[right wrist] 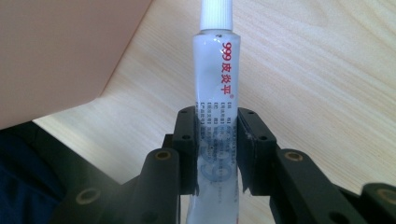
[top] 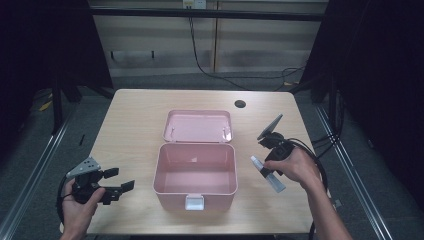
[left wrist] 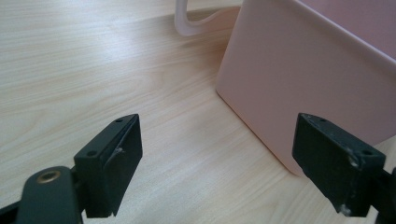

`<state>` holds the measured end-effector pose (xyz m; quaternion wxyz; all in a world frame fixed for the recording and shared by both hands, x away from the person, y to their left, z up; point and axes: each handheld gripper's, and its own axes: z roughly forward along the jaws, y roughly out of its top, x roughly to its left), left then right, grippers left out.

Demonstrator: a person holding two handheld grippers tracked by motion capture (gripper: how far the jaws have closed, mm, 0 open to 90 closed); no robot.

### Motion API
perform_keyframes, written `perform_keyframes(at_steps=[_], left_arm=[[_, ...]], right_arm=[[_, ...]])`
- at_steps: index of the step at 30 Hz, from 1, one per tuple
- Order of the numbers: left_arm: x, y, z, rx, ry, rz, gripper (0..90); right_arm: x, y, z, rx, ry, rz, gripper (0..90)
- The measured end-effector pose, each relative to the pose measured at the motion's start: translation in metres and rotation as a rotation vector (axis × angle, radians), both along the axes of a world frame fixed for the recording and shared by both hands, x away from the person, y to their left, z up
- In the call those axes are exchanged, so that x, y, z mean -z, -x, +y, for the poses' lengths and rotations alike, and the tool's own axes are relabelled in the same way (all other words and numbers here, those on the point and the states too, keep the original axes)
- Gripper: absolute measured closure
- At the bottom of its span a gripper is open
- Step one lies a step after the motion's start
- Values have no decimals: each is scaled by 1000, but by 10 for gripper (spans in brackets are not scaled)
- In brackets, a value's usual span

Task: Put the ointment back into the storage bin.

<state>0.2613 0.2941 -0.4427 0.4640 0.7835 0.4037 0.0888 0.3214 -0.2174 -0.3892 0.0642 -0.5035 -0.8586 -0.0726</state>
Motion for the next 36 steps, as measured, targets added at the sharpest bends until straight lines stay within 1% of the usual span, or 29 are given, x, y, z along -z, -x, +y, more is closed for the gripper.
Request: perform_keyframes(at_steps=[7,9,15,16,19,20,21,23,25,27,28,30,33,34,36], left_arm=[[0,0,0,0,0,1,162],[0,0,0,-1,-1,0,162],[0,0,0,2,-1,2,162],[0,0,0,1,-1,2,162],[0,0,0,1,-3,1,161],[0,0,0,1,-2,2,162],[0,0,0,2,-2,2,161],[0,0,0,0,-2,2,162],[0,0,0,0,-4,1,162],[0,0,0,1,-4,1,162],[0,0,0,2,-5,1,161],[0,0,0,1,-3,2,162],[0,0,0,0,-5,1,161],[0,0,0,-1,-6,1,162],[0,0,0,0,-5,1,162]], right_arm=[[-15,3,-1,-6,-12,-14,717],[-20,3,-1,-7,-14,-25,717],[-30,6,-2,-28,-27,-33,717],[-32,6,-2,-41,-28,-31,717],[-37,8,-2,-74,-54,-19,717],[-37,8,-2,-85,-64,-23,717],[-40,9,-2,-93,-83,-18,717],[-43,9,-2,-112,-98,-15,717],[-46,11,-1,-138,-103,-14,716],[-48,12,2,-185,-97,-19,716],[-49,12,3,-193,-97,-15,716],[-50,12,6,-205,-116,-21,717],[-54,12,10,-247,-135,-21,716],[-55,12,11,-266,-134,-30,716],[-58,13,13,-282,-147,-32,717]])
